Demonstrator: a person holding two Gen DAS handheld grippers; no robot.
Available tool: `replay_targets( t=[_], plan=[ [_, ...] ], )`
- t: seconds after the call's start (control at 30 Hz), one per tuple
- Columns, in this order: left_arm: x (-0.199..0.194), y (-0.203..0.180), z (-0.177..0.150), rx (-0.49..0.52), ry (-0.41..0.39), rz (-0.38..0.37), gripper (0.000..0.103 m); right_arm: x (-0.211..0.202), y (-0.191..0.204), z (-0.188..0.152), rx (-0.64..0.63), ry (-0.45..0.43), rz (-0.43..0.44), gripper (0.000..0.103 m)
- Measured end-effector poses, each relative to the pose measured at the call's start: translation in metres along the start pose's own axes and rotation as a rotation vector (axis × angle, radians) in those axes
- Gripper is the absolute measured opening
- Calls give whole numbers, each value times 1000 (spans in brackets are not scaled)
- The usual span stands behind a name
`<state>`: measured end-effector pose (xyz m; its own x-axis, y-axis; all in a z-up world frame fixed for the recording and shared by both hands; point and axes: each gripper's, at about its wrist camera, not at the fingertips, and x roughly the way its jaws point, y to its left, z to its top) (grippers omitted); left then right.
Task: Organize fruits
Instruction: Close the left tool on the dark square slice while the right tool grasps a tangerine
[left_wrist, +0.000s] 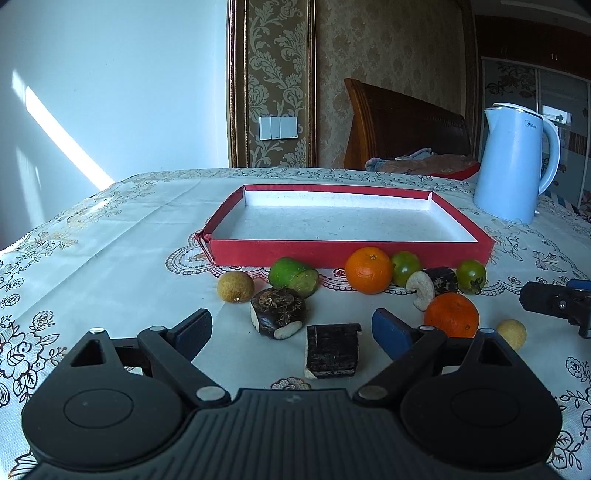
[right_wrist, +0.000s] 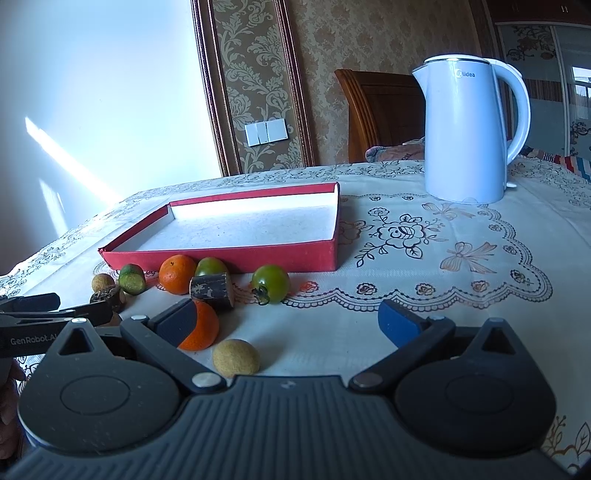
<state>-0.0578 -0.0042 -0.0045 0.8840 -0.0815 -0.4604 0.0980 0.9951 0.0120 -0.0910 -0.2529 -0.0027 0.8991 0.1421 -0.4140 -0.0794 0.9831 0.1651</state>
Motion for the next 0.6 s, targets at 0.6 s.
replay_targets(
  t=[0.6],
  plan=[
    [8, -5, 0, 27, 58, 12, 94, 1, 8, 1, -52, 11, 9, 103]
  ],
)
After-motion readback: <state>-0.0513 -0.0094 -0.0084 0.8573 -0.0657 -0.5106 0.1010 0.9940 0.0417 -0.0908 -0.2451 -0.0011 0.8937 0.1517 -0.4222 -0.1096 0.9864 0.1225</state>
